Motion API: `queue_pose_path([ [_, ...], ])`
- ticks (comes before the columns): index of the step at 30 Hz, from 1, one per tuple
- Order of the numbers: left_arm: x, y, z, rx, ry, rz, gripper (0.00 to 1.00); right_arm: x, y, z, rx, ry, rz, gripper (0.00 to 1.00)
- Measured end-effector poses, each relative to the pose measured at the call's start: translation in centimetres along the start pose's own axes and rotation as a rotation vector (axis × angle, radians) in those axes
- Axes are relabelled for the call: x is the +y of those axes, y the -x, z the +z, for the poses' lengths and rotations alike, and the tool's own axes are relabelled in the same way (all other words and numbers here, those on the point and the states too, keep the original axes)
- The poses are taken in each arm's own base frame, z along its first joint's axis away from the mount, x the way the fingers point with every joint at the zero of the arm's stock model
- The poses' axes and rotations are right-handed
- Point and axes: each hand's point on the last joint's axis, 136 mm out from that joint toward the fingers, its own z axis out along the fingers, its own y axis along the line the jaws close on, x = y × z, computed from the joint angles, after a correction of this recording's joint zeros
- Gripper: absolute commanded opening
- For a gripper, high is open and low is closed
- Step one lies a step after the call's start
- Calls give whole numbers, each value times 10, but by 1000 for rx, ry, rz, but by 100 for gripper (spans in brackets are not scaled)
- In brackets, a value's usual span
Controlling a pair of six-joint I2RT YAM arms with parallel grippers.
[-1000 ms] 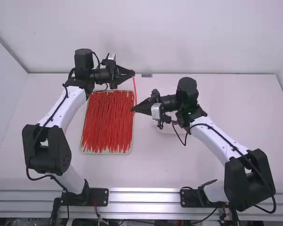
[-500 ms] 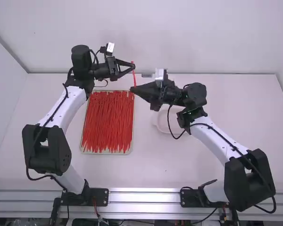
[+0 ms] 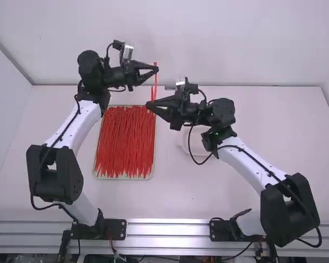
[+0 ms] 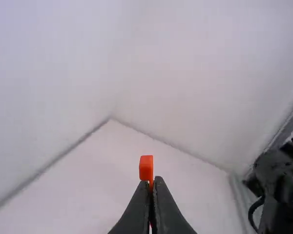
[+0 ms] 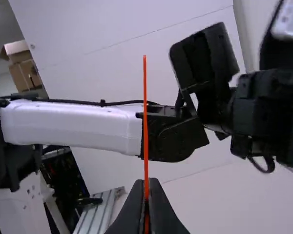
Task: Fasten the cable tie
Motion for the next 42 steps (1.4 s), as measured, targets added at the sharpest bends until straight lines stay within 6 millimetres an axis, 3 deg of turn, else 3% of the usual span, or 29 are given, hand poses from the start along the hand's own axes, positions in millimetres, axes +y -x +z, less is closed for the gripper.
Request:
queue_pose_path([
  [6, -32, 8, -2, 0, -144, 360, 2, -5, -2, -3, 11, -15, 120, 0],
  [10, -44, 6, -4, 11, -207, 466, 2, -8, -6, -3, 21, -24, 181, 0],
  [16, -50, 4, -6, 17, -240, 523, 2, -8, -6, -4, 21, -27, 240, 0],
  [27, -57, 10, -7, -2, -252, 632, 2, -32, 0, -13, -39, -128, 424, 0],
  [42, -57, 9, -7, -2, -254, 631, 2, -37, 5, -7, -95, -168, 460, 0],
])
